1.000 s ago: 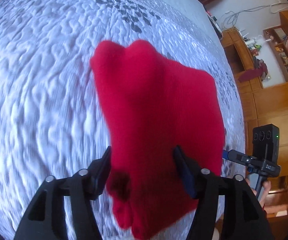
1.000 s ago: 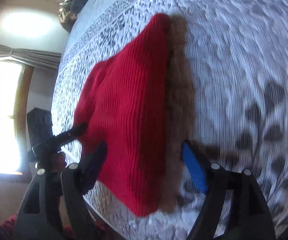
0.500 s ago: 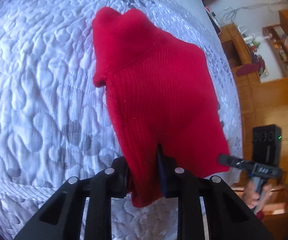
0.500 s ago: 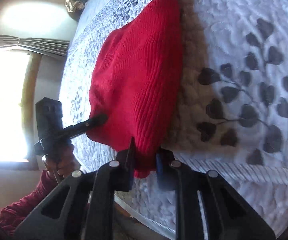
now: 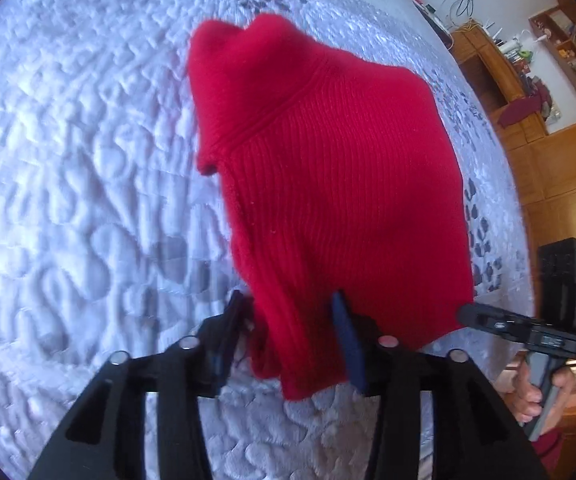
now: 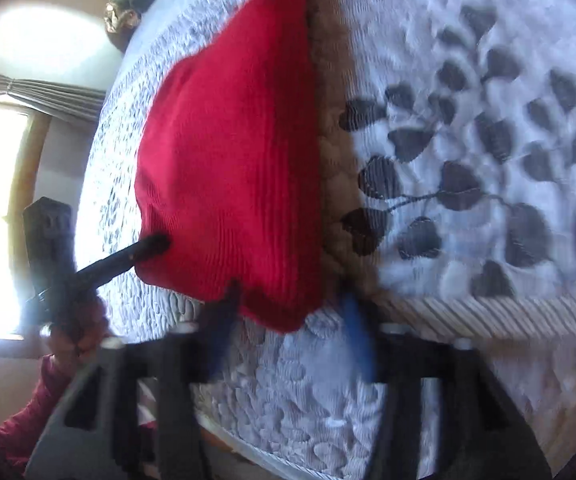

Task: Fold small clothes

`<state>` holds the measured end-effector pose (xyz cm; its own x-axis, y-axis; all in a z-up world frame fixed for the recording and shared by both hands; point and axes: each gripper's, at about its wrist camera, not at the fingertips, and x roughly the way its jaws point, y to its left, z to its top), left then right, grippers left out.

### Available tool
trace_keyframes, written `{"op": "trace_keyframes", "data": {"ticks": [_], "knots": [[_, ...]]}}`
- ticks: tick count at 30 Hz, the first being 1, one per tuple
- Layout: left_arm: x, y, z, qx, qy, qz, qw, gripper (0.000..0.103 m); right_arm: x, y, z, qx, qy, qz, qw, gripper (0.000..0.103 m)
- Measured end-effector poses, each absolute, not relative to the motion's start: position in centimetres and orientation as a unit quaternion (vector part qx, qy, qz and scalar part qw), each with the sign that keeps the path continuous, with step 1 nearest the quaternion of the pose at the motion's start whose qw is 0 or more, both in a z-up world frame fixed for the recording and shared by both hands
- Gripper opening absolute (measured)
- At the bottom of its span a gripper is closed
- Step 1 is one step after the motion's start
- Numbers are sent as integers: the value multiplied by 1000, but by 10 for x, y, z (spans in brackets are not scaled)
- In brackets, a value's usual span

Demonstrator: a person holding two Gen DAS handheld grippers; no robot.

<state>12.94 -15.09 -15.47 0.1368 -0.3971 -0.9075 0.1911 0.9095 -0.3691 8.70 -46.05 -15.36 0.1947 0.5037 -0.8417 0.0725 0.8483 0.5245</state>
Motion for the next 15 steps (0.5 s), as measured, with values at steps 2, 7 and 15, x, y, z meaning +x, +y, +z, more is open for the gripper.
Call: {"op": "trace_keyframes", "data": {"ticks": [2, 7, 15], "knots": [[118, -153, -143, -35, 612, -172, 771, 55, 78, -456, -141, 191, 607, 115, 763, 74], [101, -153, -117, 7, 584, -111, 804, 65, 48, -428, -114, 102, 581, 55, 806, 92], [74, -138, -86, 7, 558, -81, 826, 69, 25, -401, -87, 69, 569, 13, 819, 96]]}}
